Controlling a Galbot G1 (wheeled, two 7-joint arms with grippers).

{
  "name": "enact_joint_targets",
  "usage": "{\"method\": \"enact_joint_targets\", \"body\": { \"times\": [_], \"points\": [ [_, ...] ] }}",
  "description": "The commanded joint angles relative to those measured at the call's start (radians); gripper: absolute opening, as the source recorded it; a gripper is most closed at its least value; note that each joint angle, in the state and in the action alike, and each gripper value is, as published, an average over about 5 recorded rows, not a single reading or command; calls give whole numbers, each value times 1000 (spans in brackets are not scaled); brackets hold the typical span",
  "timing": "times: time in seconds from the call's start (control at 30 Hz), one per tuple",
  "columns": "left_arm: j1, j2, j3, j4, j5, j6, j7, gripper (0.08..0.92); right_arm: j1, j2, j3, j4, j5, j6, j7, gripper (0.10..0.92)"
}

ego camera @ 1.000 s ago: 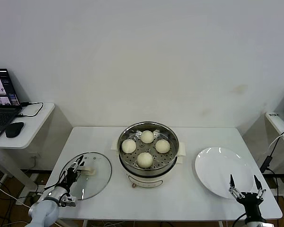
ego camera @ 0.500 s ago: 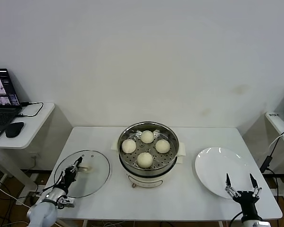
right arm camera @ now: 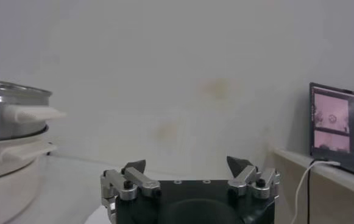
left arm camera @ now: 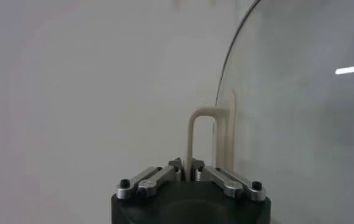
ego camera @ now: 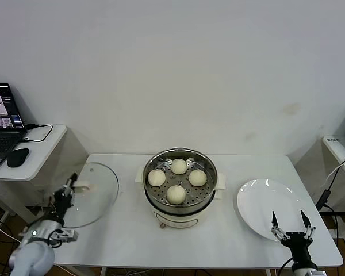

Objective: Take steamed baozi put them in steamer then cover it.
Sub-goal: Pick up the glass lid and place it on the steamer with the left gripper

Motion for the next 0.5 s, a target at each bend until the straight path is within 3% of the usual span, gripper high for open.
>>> {"method": "enact_joint_targets", "body": {
  "times": [0.03, 0.23, 0.4, 0.5],
  "points": [
    [-13, 193, 77, -350, -324, 288, 147, 150, 2, -2, -19, -9, -24, 9, 6, 823],
    [-243, 244, 425, -293, -376, 410, 135, 150, 17, 18, -51, -14, -78, 11, 26, 823],
    [-475, 146, 632, -241, -268, 496, 190, 150, 32, 50, -76, -18, -175, 22, 62, 823],
    [-545, 67, 709, -215, -148, 529, 259, 150, 38, 58, -85, -26, -206, 27, 74, 823]
  ]
}}
